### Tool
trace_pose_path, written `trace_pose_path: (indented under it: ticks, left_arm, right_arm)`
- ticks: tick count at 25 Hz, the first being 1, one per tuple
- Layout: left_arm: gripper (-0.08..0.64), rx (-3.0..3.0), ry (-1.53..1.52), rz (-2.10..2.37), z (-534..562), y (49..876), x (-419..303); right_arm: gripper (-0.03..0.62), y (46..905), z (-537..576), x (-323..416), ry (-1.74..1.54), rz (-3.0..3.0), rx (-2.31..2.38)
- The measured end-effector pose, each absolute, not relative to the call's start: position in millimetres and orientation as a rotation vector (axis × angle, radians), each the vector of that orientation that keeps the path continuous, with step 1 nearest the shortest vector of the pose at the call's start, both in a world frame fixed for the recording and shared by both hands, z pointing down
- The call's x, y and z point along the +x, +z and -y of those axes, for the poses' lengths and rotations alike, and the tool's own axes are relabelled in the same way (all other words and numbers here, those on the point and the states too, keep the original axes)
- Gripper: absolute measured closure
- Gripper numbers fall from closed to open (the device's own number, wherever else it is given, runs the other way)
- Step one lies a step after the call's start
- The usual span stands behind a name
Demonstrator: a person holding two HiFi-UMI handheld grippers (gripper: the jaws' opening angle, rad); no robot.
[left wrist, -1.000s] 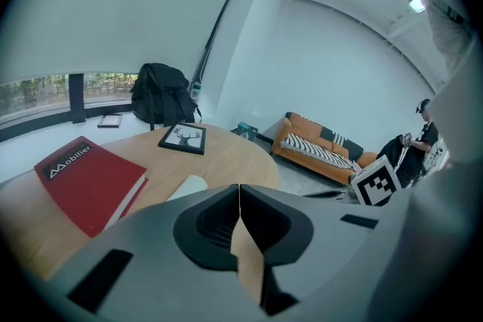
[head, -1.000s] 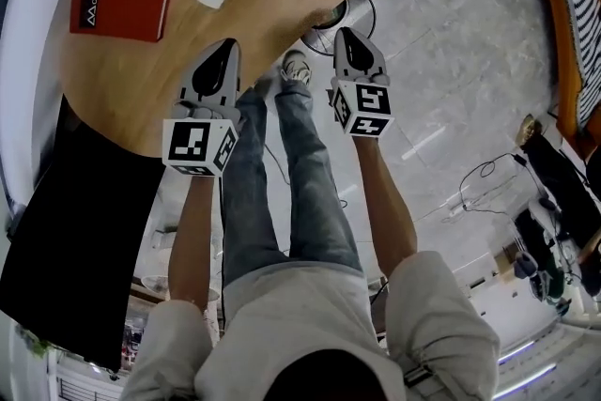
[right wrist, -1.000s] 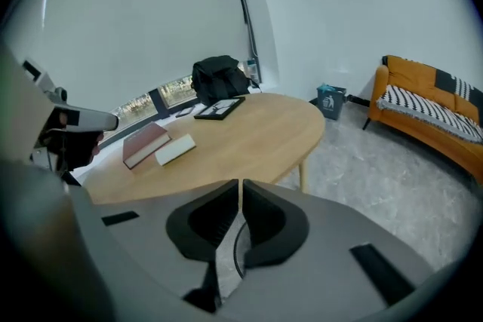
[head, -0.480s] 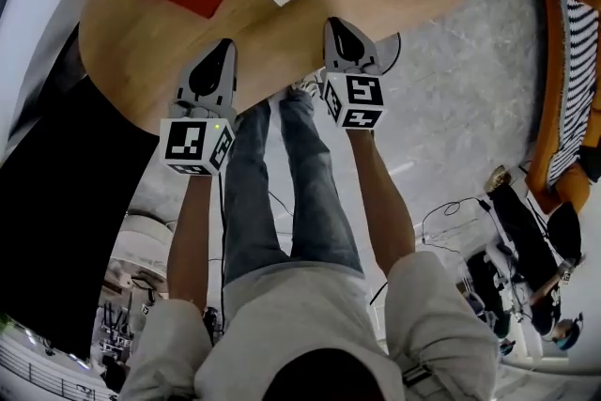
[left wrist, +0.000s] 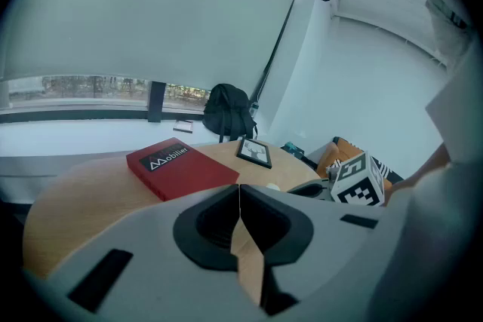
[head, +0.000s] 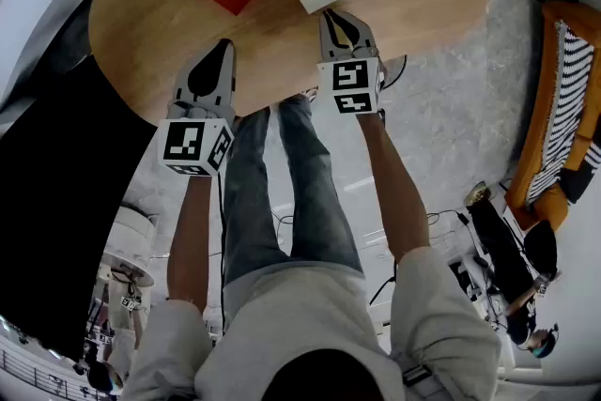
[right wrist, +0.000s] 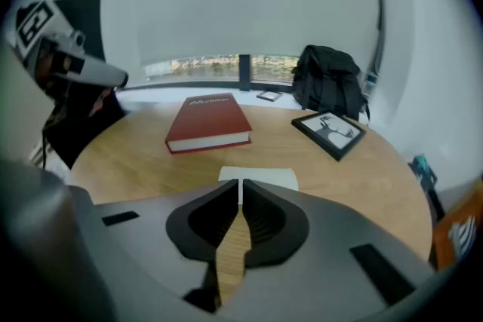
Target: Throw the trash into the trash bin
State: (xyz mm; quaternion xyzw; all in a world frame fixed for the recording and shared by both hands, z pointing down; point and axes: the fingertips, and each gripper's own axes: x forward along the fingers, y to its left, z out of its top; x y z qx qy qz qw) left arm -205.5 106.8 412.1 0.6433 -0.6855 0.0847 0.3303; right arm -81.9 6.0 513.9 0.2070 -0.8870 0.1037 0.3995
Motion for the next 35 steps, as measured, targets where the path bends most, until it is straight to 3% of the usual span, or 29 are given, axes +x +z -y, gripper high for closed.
trace_pose_path:
  ticks: [8,15,17,18,19,20,27,35]
  left_arm:
    - [0.539,1.655,0.184,1.801,-114,415,-217]
    - [0.538,1.652,0.174,1.799,-118,413,-220]
    - [0.538,1.65,0.172,1.801,-120,413,-221]
    - [0.538,1.649,0.169,1.801,-120,413,-222]
    - [0.538,1.648,0.167,1.802,-121,413,-222]
    - [0.538,1.648,0.165,1.803,-121,413,-222]
    - [0.538,1.64,0.154,1.8,-124,411,-218]
    - [0.538,1.645,0.131,1.786,-122,411,-214]
  right_arm:
    - [0.551,533,-12,-88,-0.497,2.047,0.027]
    - [0.549,537,-17,-84,-0.945,1.835,-0.334]
    - [0.531,541,-20,-80,-0.978,1.797,-0.402]
    - [0.451,543,-20,-78,-0.979,1.78,-0.423]
    - [0.323,546,-19,-77,-0.975,1.763,-0.434]
    - [0.299,549,-16,-77,-0.975,1.747,-0.439]
    - [0.262,555,2,-91,-0.969,1.672,-0.474]
    - [0.277,567,6,-96,-0.867,1.614,-0.545]
